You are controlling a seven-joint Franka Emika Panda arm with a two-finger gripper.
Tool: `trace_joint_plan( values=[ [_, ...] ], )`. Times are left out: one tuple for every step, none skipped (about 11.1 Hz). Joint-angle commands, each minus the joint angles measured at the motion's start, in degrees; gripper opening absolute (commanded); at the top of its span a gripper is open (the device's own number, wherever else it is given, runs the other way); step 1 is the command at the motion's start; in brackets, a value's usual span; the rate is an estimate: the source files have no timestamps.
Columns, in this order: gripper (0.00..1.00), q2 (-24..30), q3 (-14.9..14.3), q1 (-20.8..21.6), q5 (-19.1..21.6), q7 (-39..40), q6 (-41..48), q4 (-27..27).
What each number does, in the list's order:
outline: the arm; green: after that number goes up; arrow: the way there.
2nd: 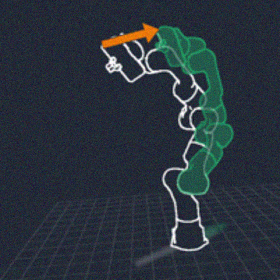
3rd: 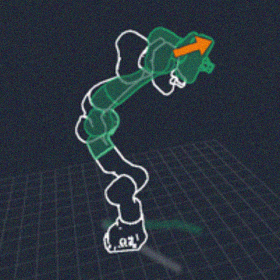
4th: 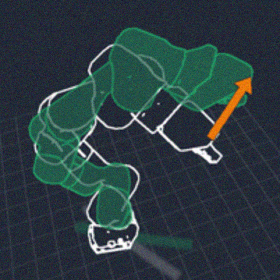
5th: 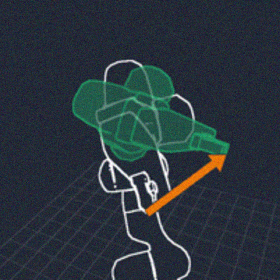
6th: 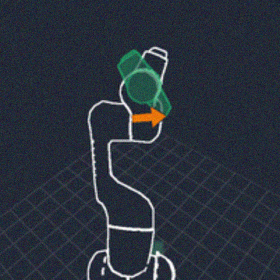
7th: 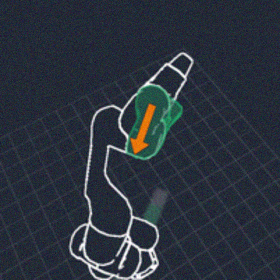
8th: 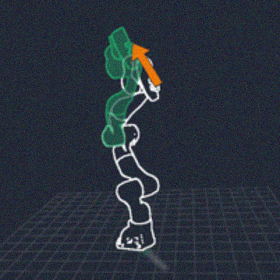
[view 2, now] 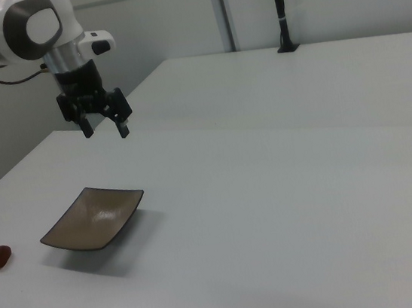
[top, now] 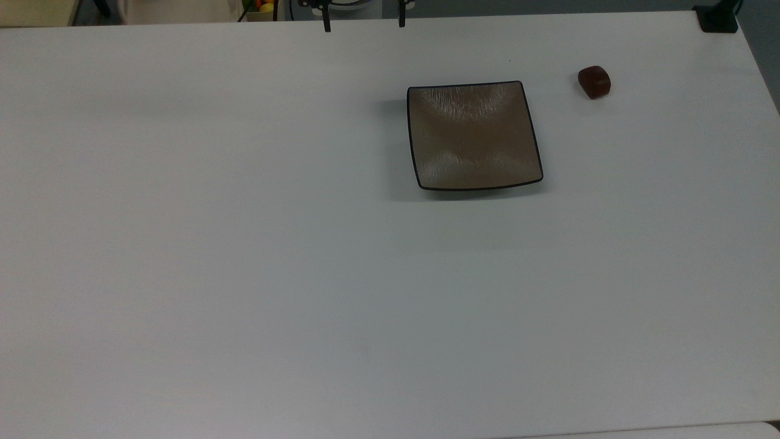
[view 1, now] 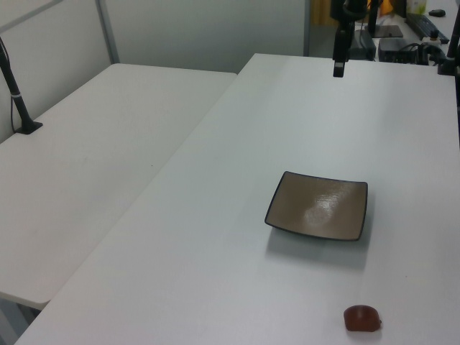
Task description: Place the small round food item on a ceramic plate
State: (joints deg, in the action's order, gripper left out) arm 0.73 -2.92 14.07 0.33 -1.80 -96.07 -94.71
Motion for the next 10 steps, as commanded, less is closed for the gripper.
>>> trace_joint_plan(
  values=[
    [1.0,0.32,0.19,-0.01,1.25,0.48,-0.17,-0.56],
    [1.0,0.32,0.19,0.08,1.25,0.48,-0.17,-0.56],
    [1.0,0.41,0.19,0.08,1.25,0.48,-0.08,-0.39],
    [1.0,0.59,0.37,0.08,1.34,0.39,0.27,-0.39],
    [1.0,0.59,0.98,0.25,1.42,0.3,0.18,-0.3],
    [1.0,0.67,2.72,0.25,1.77,-0.05,0.18,-0.21],
    [1.0,0.85,4.4,0.25,2.04,-0.4,0.62,-0.12],
    [1.0,1.02,6.5,0.25,2.47,-3.01,0.62,-0.12],
    [1.0,0.94,8.87,0.25,2.48,-6.87,0.62,-0.12],
    [1.0,1.03,11.16,0.25,2.48,-9.25,0.62,-0.21]
  ],
)
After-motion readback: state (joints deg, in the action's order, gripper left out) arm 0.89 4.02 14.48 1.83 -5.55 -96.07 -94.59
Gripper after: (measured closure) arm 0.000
